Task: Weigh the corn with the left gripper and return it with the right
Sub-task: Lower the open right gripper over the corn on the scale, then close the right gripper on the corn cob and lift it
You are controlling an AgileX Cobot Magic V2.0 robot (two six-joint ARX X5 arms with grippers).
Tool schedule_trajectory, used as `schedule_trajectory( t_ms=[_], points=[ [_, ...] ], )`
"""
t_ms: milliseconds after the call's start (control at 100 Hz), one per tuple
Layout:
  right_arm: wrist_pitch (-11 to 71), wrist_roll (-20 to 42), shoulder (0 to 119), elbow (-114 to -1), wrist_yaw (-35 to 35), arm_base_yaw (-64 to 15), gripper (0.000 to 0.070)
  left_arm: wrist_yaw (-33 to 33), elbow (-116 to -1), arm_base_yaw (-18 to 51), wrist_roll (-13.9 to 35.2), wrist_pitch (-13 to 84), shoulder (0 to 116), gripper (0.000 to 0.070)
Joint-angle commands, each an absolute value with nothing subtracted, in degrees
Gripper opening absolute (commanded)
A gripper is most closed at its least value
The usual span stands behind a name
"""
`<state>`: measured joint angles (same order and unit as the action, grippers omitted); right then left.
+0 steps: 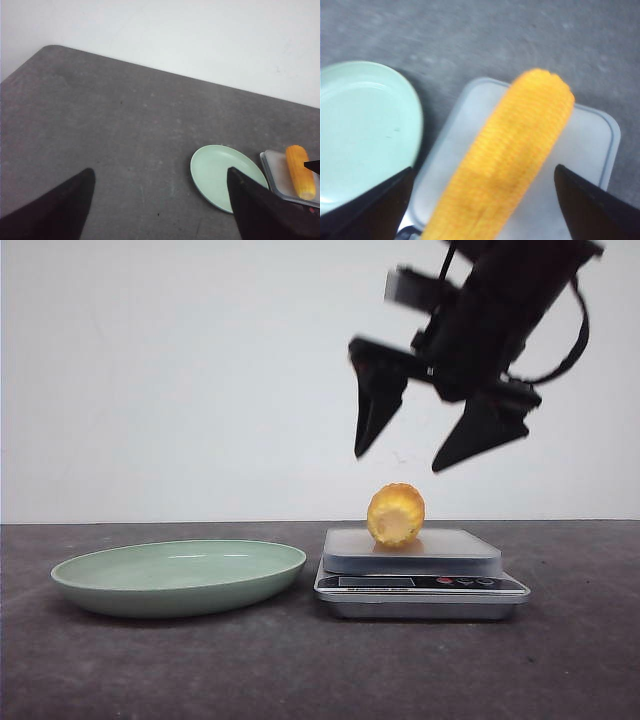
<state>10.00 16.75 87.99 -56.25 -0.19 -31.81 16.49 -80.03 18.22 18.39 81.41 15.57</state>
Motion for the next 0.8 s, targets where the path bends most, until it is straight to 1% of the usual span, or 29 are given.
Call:
schedule_trajectory(
  t_ms=[0, 180, 280, 330, 370, 380, 400, 550, 560, 790],
  points=[
    [9.0, 17.6, 90.1, -57.3, 0.1, -32.1, 0.0570, 15.9, -80.7, 18.3, 17.6, 82.7, 15.3, 0.0504],
    [8.8, 18.2, 93.3, -58.0, 1.1, -32.1, 0.0566, 15.1, -80.7, 18.3, 17.6, 82.8, 15.3, 0.0504],
    [9.0, 19.4, 94.1, -58.0, 1.1, -32.1, 0.0501, 15.1, -80.7, 18.3, 17.6, 82.8, 15.3, 0.0504],
    [9.3, 19.8, 94.1, -58.0, 1.1, -32.1, 0.0454, 15.1, -80.7, 18.3, 17.6, 82.8, 15.3, 0.0504],
    [9.3, 20.1, 94.2, -58.0, 1.1, -32.1, 0.0403, 15.1, -80.7, 18.3, 17.6, 82.8, 15.3, 0.0504],
    [9.3, 20.2, 94.2, -58.0, 1.1, -32.2, 0.0377, 15.1, -80.7, 18.3, 17.6, 82.8, 15.3, 0.0504],
    [9.2, 20.3, 94.2, -58.0, 1.1, -32.2, 0.0348, 15.1, -80.7, 18.3, 17.6, 82.8, 15.3, 0.0504],
    [9.1, 20.4, 94.2, -58.0, 1.6, -32.5, 0.0014, 15.1, -80.7, 18.3, 17.6, 82.8, 15.3, 0.0504],
    [9.1, 20.4, 94.2, -58.0, 1.6, -32.5, 0.0000, 15.1, -80.7, 18.3, 17.6, 82.8, 15.3, 0.0504],
    [9.1, 19.6, 92.0, -58.1, 4.4, -33.6, 0.0000, 15.1, -80.7, 18.3, 17.6, 82.8, 15.3, 0.0504]
  ],
)
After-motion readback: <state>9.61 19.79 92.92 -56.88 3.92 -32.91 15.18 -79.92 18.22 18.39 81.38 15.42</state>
